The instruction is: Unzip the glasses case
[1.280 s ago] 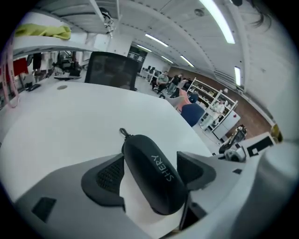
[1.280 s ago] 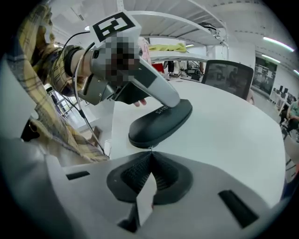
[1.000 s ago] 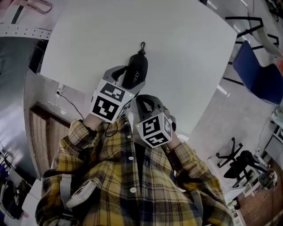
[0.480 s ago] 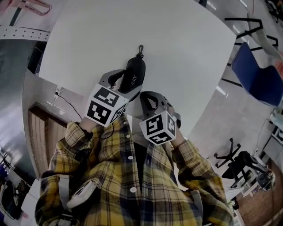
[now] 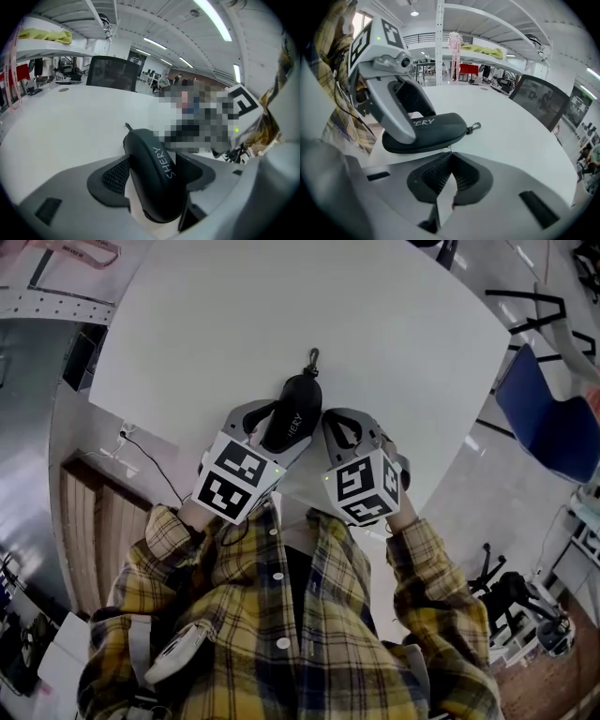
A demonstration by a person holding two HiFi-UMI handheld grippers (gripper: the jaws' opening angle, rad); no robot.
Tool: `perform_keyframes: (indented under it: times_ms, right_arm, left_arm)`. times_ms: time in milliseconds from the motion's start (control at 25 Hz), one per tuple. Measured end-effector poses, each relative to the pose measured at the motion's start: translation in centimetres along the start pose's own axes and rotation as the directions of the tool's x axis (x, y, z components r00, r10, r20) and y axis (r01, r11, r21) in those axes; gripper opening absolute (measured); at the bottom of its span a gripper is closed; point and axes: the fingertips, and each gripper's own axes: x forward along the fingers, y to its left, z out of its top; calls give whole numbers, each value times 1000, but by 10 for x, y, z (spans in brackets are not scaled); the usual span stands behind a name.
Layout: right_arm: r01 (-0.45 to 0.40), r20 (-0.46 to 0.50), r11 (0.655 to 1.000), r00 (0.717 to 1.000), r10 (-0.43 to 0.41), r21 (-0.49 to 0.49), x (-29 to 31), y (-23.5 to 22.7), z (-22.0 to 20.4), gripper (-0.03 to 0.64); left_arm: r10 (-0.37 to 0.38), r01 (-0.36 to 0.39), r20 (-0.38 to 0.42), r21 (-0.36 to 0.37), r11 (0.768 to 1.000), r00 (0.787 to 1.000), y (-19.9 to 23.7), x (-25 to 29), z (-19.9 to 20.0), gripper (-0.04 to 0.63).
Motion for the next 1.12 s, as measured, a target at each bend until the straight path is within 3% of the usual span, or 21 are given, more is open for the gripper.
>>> perform_keyframes:
  times_ms: [440,560,680,800,960,1040,1120]
  right_arm:
    - [-5,-1,1000,1000,5,11,20,-30,16,-2]
    - [5,-4,998,1000,-5,59,11,-26,6,-2]
    - [27,-5,990,1000,-27,140,-5,-22,-13,-2]
    - [59,2,964,998,-62,258,-30,-13,-36,-2]
    - [116,-19,914,993,-118,389,-64,13,-69,-2]
    - [132,-28,876,990,-135,464,-77,29,-84,-2]
    - [144,-32,834,988,-150,532,-88,45,-96,-2]
  left_arm:
    - [-29,31,-39,57,998,999,-1,0,-5,319]
    - [-66,76,-86,115,990,994,-8,3,-9,319]
    - [-90,121,-146,226,967,985,-20,9,-9,321]
    - [-116,177,-186,357,917,976,-39,13,-5,321]
    - [-190,297,-261,474,829,947,-76,17,-6,321]
    - [-212,357,-312,542,761,926,-97,21,-10,322]
    - [-212,403,-359,628,666,909,-117,26,-17,322]
